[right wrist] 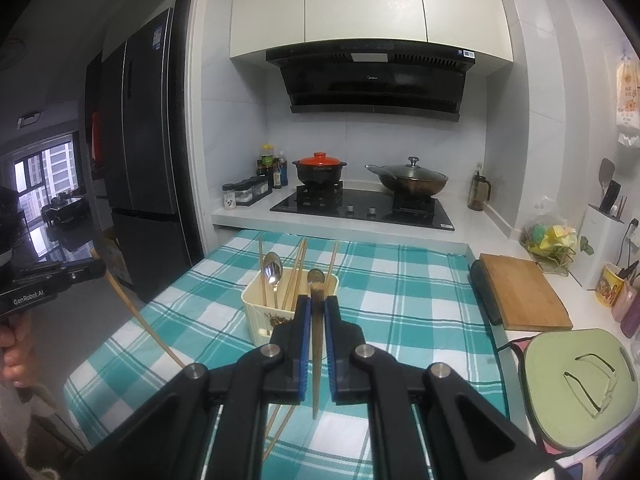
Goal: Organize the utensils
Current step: 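Carry both chopsticks over the cream caddy and lower them in with both tools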
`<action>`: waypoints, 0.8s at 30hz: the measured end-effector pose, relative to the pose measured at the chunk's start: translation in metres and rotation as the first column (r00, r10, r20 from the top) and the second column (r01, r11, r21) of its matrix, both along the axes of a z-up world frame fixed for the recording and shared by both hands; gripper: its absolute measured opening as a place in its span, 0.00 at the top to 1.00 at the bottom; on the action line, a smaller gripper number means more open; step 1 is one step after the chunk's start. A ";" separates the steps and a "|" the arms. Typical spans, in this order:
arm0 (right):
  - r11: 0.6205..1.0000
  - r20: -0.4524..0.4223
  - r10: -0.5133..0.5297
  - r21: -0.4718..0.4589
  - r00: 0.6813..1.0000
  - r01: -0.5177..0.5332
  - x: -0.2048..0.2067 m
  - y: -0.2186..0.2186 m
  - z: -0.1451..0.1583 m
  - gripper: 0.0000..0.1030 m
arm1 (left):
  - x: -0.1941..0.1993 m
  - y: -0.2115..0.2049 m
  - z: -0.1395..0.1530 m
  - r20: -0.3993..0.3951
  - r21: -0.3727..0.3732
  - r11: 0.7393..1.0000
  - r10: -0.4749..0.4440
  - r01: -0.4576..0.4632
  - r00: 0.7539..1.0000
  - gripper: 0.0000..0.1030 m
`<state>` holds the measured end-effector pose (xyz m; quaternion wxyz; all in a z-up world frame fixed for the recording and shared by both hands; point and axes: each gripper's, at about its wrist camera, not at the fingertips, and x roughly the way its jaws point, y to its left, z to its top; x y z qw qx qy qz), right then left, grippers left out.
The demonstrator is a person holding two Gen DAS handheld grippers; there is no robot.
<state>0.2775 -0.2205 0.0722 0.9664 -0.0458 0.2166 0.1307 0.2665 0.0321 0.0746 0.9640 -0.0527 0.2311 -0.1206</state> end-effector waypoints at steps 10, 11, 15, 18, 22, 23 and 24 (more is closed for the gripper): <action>1.000 0.108 0.007 0.000 0.994 -0.007 0.040 0.010 0.045 0.93 | 0.054 0.004 0.057 0.121 -0.008 1.000 0.024 -0.023 0.992 0.96; 1.000 0.121 0.017 0.007 0.993 -0.018 0.046 0.013 0.049 0.93 | 0.064 0.003 0.060 0.126 -0.010 1.000 0.029 -0.028 0.992 0.96; 0.999 0.170 0.051 0.001 0.984 -0.052 0.072 0.028 0.058 0.93 | 0.106 -0.006 0.058 0.123 -0.003 0.999 0.041 -0.041 0.992 0.96; 0.997 0.189 0.080 -0.019 0.979 -0.078 0.095 0.044 0.053 0.93 | 0.137 -0.013 0.047 0.096 -0.004 0.999 0.042 -0.042 0.995 0.96; 0.994 0.180 0.108 -0.053 0.978 -0.100 0.129 0.062 0.035 0.93 | 0.173 -0.019 0.021 0.018 -0.005 0.999 0.035 -0.035 0.999 0.96; 0.993 0.155 0.115 -0.049 0.981 -0.109 0.139 0.064 0.028 0.93 | 0.182 -0.021 0.015 -0.007 0.001 0.999 0.034 -0.034 0.999 0.96; 0.992 0.120 0.123 -0.039 0.985 -0.119 0.152 0.066 0.020 0.93 | 0.190 -0.023 0.008 -0.030 0.008 0.999 0.035 -0.034 0.999 0.96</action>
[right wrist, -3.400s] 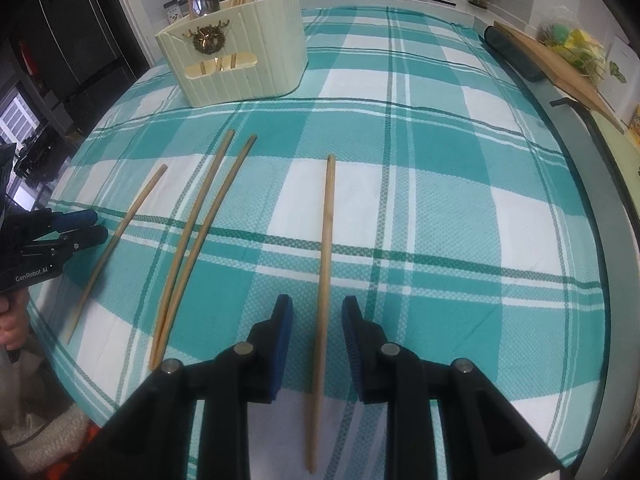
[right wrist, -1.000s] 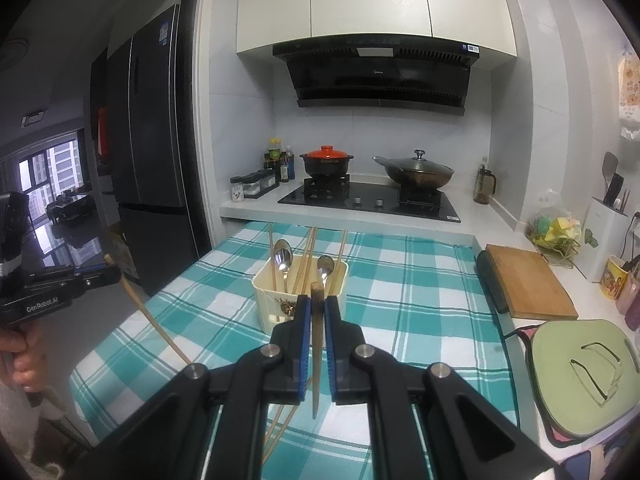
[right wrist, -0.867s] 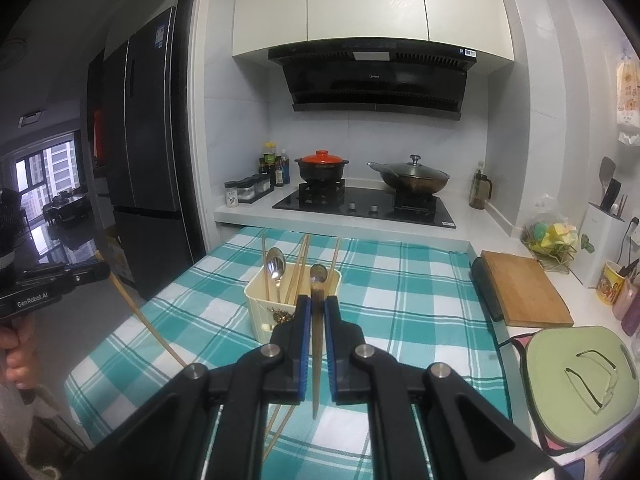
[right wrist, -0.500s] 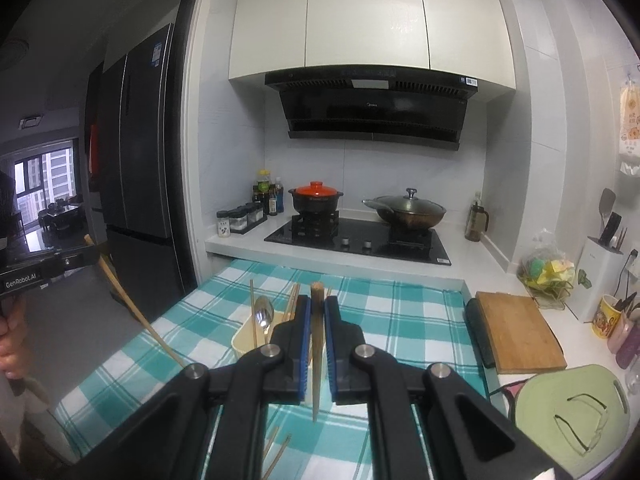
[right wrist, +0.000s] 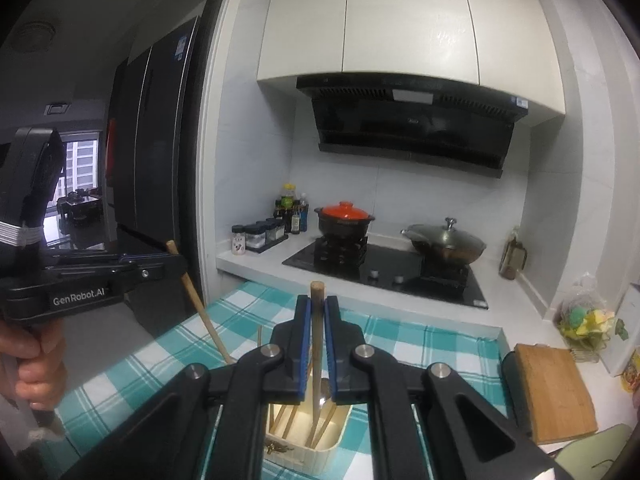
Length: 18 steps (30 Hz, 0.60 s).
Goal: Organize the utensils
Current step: 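Carry both chopsticks over the cream caddy and lower them in with both tools, then open both tools and move them back over the loose chopsticks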
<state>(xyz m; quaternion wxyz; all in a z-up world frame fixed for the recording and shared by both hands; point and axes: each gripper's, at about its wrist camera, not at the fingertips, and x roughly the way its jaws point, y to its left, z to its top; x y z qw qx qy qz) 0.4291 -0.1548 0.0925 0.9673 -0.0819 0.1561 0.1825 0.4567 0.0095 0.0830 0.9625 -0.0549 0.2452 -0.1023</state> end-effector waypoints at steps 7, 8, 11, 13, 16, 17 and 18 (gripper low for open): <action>1.000 -0.327 0.010 0.013 0.945 -0.006 0.089 0.011 -0.055 0.93 | 0.061 -0.014 -0.049 -0.210 0.036 0.998 -0.047 0.056 0.977 0.96; 1.000 -0.371 0.016 0.020 0.929 -0.009 0.101 0.012 -0.063 0.93 | 0.067 -0.014 -0.056 -0.233 0.031 0.998 -0.045 0.053 0.972 0.96; 0.999 -0.459 0.004 0.035 0.888 0.013 0.127 0.012 -0.088 0.93 | 0.084 -0.015 -0.073 -0.278 0.025 0.998 -0.041 0.050 0.960 0.96; 0.998 -0.485 0.007 0.051 0.875 0.021 0.139 0.011 -0.099 0.93 | 0.091 -0.017 -0.082 -0.298 0.033 0.998 -0.041 0.054 0.954 0.95; 0.998 -0.485 0.003 0.055 0.875 0.027 0.149 0.013 -0.107 0.91 | 0.097 -0.017 -0.089 -0.314 0.043 0.999 -0.012 0.027 0.949 0.88; 0.998 -0.480 -0.004 0.052 0.877 0.034 0.152 0.015 -0.108 0.90 | 0.096 -0.016 -0.089 -0.313 0.037 0.999 -0.010 0.022 0.950 0.78; 0.998 -0.469 -0.004 0.054 0.883 0.033 0.153 0.016 -0.108 0.90 | 0.093 -0.014 -0.088 -0.304 0.030 0.999 -0.005 0.015 0.953 0.72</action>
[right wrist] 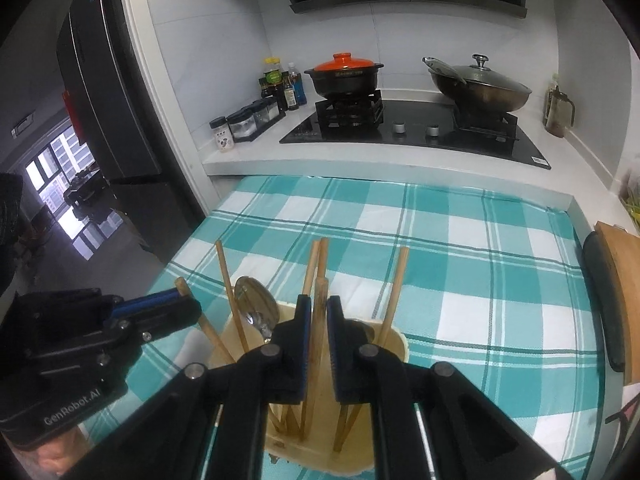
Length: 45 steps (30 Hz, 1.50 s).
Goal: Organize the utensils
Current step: 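Open both tools and move them back over the loose chopsticks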
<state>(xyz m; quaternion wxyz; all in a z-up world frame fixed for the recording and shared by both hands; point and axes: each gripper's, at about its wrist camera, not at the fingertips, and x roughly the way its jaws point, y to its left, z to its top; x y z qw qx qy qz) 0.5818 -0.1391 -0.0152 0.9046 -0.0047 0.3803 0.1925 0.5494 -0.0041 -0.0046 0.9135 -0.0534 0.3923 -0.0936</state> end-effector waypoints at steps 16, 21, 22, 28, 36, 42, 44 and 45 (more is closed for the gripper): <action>0.991 0.252 0.069 -0.127 0.965 -0.037 -0.164 -0.027 0.072 0.49 | -0.218 0.009 0.011 0.120 0.152 0.988 -0.054 0.035 0.991 0.20; 0.995 0.214 -0.021 -0.086 0.977 0.040 -0.245 -0.059 0.030 0.49 | -0.272 -0.003 -0.045 0.056 0.072 0.997 0.028 -0.032 0.998 0.20; 0.996 0.195 -0.048 -0.066 0.980 0.062 -0.259 -0.066 0.018 0.49 | -0.279 -0.005 -0.055 0.037 0.054 0.998 0.044 -0.046 0.998 0.20; 0.981 0.115 -0.158 -0.095 0.981 0.169 -0.341 -0.079 -0.058 0.49 | -0.304 -0.025 -0.092 -0.010 0.116 0.991 0.065 -0.063 0.998 0.20; 0.969 0.018 -0.224 -0.101 0.974 0.225 -0.376 -0.094 -0.110 0.49 | -0.310 -0.022 -0.112 -0.022 0.125 0.986 0.115 -0.111 0.993 0.20; 0.965 -0.004 -0.246 -0.090 0.969 0.245 -0.373 -0.094 -0.123 0.49 | -0.315 -0.021 -0.138 -0.090 0.106 0.988 0.127 -0.117 0.988 0.20; 0.967 -0.013 -0.242 -0.085 0.970 0.240 -0.371 -0.091 -0.126 0.49 | -0.316 -0.025 -0.143 -0.100 0.111 0.988 0.120 -0.109 0.988 0.20; 0.968 -0.022 -0.239 -0.081 0.971 0.236 -0.370 -0.089 -0.129 0.49 | -0.315 -0.027 -0.144 -0.103 0.110 0.988 0.117 -0.105 0.988 0.20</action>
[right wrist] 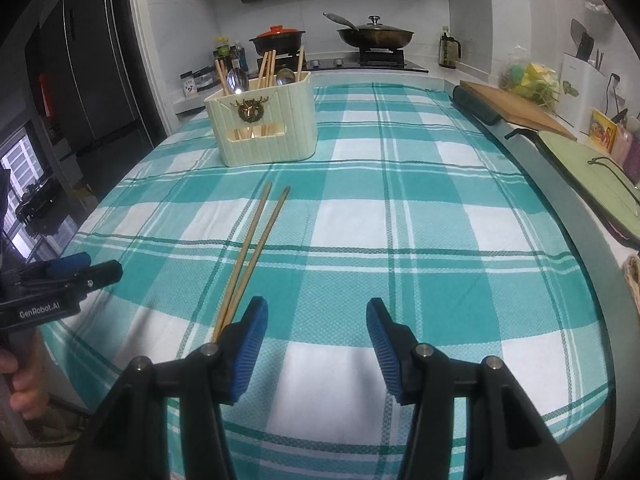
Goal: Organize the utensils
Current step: 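Open both tools and move them back over the loose chopsticks, then close the left tool on a chopstick while the right tool closes on another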
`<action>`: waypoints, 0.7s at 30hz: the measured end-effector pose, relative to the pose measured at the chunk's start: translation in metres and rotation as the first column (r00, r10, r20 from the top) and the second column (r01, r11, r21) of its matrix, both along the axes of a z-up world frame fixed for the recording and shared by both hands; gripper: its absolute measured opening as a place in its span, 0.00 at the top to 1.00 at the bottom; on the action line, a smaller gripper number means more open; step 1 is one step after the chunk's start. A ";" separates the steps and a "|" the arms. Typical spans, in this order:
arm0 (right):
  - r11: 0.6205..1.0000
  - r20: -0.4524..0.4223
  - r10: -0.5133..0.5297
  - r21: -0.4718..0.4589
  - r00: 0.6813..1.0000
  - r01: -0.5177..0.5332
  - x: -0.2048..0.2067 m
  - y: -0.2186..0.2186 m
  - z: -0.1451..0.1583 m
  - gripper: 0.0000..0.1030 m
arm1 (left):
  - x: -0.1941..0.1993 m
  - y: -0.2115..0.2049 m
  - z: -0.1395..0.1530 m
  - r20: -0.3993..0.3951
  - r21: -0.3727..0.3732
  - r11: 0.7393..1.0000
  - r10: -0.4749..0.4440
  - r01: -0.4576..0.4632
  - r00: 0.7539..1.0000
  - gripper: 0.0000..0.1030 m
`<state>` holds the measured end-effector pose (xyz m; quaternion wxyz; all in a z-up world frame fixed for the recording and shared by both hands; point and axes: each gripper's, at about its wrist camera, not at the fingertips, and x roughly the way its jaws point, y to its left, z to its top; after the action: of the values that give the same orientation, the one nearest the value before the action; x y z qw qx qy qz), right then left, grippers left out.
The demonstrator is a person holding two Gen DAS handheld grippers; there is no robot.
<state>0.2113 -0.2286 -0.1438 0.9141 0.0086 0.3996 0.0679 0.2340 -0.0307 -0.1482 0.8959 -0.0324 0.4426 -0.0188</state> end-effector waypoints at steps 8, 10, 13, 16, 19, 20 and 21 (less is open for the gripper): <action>1.000 -0.044 0.012 0.008 0.999 -0.011 -0.001 0.005 -0.015 0.49 | 0.005 -0.010 -0.003 -0.014 0.003 1.000 -0.019 0.019 1.000 0.20; 1.000 -0.050 0.008 0.007 0.999 -0.008 -0.001 0.003 -0.017 0.49 | 0.006 -0.011 -0.007 -0.024 0.002 1.000 -0.021 0.021 0.999 0.20; 1.000 -0.055 0.003 0.007 0.998 -0.002 -0.001 0.002 -0.019 0.49 | 0.006 -0.011 -0.011 -0.037 -0.002 1.000 -0.019 0.019 0.999 0.20; 1.000 -0.065 -0.003 0.010 0.998 0.004 0.001 0.002 -0.023 0.49 | 0.011 -0.013 -0.013 -0.043 -0.018 1.000 -0.025 0.024 0.999 0.20; 1.000 -0.081 -0.009 0.024 0.997 0.011 0.001 0.001 -0.027 0.49 | 0.028 -0.019 -0.014 -0.037 -0.019 0.999 -0.048 0.048 0.998 0.20; 1.000 -0.085 -0.009 0.028 0.996 0.012 0.002 0.000 -0.028 0.49 | 0.035 -0.021 -0.015 -0.038 -0.009 0.998 -0.055 0.055 0.998 0.20; 0.999 -0.087 -0.008 0.031 0.996 0.010 0.002 0.000 -0.028 0.49 | 0.043 -0.023 -0.015 -0.037 -0.002 0.998 -0.062 0.062 0.997 0.20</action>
<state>0.2138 -0.2281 -0.1717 0.8960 0.0278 0.4376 0.0697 0.2767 -0.0539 -0.1629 0.8864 -0.0193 0.4601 -0.0460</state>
